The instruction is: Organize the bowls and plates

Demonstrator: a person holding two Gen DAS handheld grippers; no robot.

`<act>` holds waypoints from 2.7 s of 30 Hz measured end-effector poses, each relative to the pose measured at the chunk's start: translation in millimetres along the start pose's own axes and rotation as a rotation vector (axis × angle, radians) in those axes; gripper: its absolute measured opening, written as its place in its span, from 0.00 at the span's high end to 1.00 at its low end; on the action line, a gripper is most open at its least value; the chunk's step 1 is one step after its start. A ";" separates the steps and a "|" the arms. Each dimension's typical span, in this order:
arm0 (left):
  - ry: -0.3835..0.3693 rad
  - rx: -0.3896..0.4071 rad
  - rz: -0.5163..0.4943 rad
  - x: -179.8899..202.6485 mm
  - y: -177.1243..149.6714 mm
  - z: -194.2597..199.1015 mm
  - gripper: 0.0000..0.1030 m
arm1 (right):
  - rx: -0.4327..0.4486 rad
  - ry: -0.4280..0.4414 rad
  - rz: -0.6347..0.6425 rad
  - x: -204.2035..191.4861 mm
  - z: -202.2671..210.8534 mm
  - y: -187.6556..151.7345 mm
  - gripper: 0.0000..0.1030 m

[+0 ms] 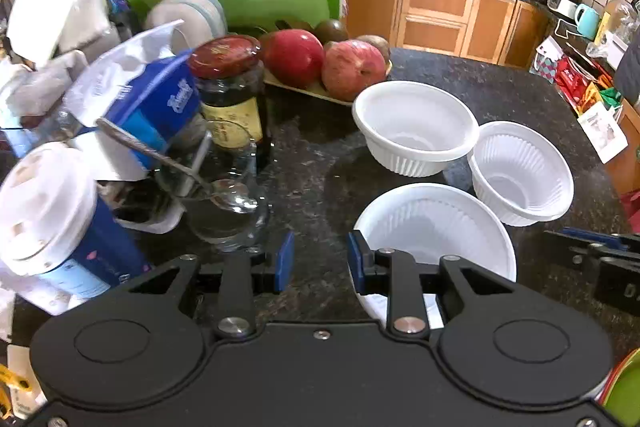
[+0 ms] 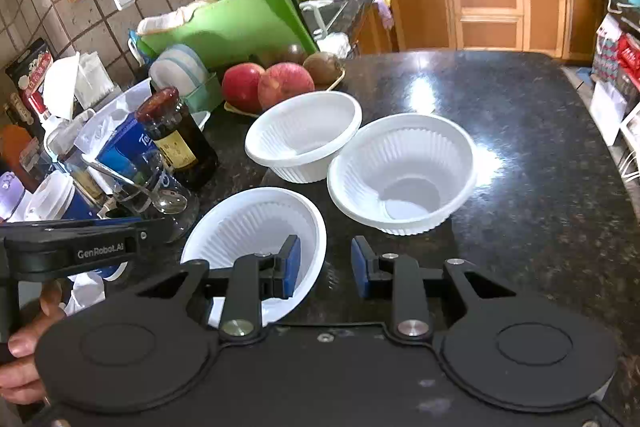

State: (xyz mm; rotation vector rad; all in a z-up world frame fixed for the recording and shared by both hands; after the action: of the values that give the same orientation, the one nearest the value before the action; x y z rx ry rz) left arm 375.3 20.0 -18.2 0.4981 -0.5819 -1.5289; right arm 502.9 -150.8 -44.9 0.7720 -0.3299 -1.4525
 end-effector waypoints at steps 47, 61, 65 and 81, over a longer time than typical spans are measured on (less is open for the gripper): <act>-0.161 -0.062 -0.143 20.9 -33.8 -6.1 0.64 | -0.126 0.012 0.058 -27.8 -21.4 -39.0 0.78; -0.217 -0.083 -0.160 9.9 -90.2 41.3 0.64 | -0.127 0.032 0.009 -49.8 32.9 -105.3 0.75; -0.216 -0.066 -0.160 6.9 -99.1 49.0 0.64 | -0.131 0.037 -0.009 -54.7 38.2 -117.7 0.75; -0.216 -0.041 -0.147 5.9 -105.0 44.7 0.64 | -0.090 -0.030 -0.015 -55.8 37.8 -125.5 0.75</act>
State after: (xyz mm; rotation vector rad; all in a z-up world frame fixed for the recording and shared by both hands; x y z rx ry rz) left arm 265.6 17.5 -50.1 0.3524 -0.6907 -1.7445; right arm 376.2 -99.3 -84.9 0.6821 -0.2805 -1.4843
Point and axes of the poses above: each gripper's, at about its wrist camera, not at the fingertips, and z roughly against the way its jaws point, x to its right, y to its top, the point moved 3 cm from there along -z, roughly the way its jaws point, and after that the axes turned 2 degrees about -y, right-handed, at the moved point
